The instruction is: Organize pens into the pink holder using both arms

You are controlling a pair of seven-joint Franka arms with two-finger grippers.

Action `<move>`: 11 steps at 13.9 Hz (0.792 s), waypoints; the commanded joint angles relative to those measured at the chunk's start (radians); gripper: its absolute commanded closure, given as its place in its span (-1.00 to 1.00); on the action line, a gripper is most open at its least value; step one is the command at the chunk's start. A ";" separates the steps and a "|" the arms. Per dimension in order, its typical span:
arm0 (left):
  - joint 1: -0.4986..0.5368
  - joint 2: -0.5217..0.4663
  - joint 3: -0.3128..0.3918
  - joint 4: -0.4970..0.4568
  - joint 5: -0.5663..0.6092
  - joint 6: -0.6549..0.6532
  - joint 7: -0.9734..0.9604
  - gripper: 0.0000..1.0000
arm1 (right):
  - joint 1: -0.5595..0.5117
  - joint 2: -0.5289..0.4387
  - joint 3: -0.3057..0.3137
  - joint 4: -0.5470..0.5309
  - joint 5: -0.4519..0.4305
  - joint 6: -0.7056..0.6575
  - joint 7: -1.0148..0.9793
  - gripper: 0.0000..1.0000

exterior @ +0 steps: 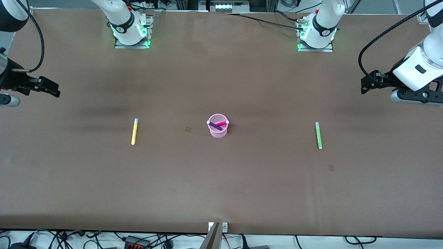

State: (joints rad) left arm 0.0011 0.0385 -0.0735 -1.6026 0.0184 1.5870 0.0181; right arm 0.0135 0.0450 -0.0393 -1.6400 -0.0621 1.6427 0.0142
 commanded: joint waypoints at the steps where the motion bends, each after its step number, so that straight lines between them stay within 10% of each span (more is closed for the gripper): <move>1: 0.000 0.001 -0.005 0.018 0.018 -0.019 -0.009 -1.00 | 0.000 -0.025 0.001 -0.017 0.004 0.011 -0.017 -1.00; 11: -0.004 0.001 -0.005 0.020 0.020 -0.019 0.000 -1.00 | -0.012 -0.022 0.016 -0.014 0.054 0.020 -0.020 -1.00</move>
State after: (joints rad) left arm -0.0005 0.0385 -0.0737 -1.6027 0.0184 1.5870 0.0184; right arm 0.0154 0.0389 -0.0372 -1.6404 -0.0223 1.6521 0.0118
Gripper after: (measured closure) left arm 0.000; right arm 0.000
